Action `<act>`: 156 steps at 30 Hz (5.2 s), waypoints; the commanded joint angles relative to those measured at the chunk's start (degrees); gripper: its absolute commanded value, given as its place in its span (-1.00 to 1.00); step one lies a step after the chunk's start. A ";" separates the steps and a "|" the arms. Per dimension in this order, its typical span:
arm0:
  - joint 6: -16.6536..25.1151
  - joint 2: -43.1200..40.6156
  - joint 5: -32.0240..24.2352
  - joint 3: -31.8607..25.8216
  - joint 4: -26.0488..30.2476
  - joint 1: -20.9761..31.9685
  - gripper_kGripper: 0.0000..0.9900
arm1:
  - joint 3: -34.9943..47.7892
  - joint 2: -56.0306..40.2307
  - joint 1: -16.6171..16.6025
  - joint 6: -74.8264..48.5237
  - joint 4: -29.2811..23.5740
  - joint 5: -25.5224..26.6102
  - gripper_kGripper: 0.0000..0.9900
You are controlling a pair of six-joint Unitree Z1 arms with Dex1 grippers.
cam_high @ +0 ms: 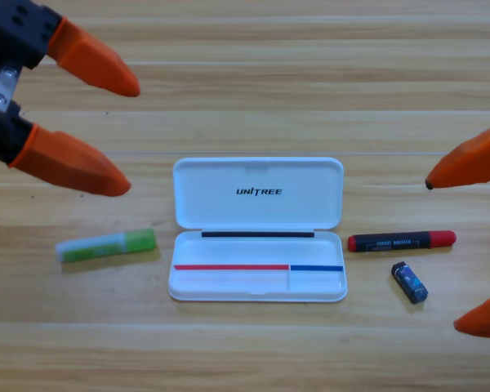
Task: Clean up eraser and pencils
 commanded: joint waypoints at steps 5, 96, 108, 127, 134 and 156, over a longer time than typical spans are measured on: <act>0.29 2.12 2.50 0.50 0.63 -1.02 0.95 | 0.50 2.70 1.39 1.32 0.88 1.13 0.99; 11.80 43.95 28.43 0.23 -5.08 10.85 1.00 | -22.79 45.15 -6.17 -6.24 21.09 -19.61 -1.00; 9.43 44.48 27.46 3.22 -9.48 10.06 -0.06 | -30.87 52.27 -3.53 -12.92 21.09 -18.99 -1.00; 8.90 30.42 29.13 -7.77 9.33 8.12 -1.00 | -32.98 57.19 -2.83 -13.36 21.09 -17.32 -1.00; 7.85 26.90 29.13 -18.93 21.20 6.37 -1.00 | -33.33 57.98 -2.74 -13.36 21.09 -17.67 -1.00; 3.98 26.55 28.87 -21.12 23.13 -1.19 -1.00 | -23.05 41.55 -5.29 -16.00 22.76 -20.93 1.00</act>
